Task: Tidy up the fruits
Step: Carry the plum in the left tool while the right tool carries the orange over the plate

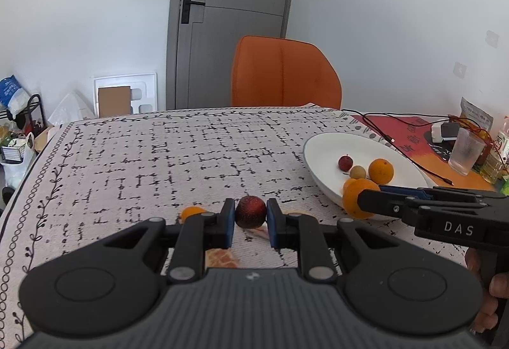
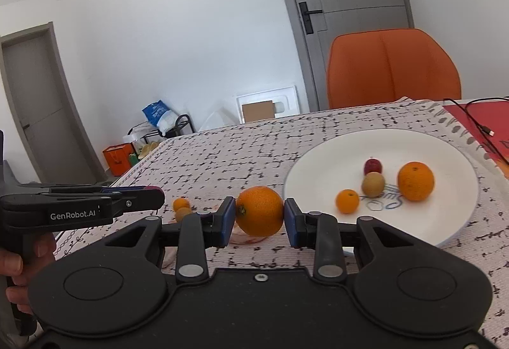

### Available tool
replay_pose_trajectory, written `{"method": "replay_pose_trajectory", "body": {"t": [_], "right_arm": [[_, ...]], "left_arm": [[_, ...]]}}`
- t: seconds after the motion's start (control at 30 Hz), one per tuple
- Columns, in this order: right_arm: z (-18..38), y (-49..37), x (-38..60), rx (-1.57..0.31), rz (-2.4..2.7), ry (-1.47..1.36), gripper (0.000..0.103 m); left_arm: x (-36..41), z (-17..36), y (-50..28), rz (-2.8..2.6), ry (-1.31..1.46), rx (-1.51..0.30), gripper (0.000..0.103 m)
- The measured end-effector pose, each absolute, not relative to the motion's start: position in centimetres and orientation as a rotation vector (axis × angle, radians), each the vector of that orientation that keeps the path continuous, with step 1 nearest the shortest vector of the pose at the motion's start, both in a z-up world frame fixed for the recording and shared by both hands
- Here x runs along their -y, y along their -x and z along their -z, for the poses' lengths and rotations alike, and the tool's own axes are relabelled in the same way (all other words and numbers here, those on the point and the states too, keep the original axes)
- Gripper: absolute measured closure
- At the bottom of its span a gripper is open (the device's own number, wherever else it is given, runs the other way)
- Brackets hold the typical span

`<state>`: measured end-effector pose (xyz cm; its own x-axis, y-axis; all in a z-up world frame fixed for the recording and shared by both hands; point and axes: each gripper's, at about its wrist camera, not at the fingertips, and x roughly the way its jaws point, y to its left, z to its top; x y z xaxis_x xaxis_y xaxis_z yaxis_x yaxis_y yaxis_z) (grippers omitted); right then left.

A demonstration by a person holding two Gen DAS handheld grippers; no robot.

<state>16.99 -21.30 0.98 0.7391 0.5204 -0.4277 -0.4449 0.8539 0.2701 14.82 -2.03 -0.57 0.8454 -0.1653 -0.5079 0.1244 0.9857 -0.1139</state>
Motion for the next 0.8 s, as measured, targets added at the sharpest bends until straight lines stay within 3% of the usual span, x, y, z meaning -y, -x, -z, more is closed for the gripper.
{"method": "replay_pose_trajectory", "body": {"t": [0.8], "right_arm": [[-0.2,-17.4,27.5,-0.51,-0.403,-0.229,0.068]], "left_arm": [[7.9,0.3,-17.6,0.239,0.001,-0.555,0.084]]}}
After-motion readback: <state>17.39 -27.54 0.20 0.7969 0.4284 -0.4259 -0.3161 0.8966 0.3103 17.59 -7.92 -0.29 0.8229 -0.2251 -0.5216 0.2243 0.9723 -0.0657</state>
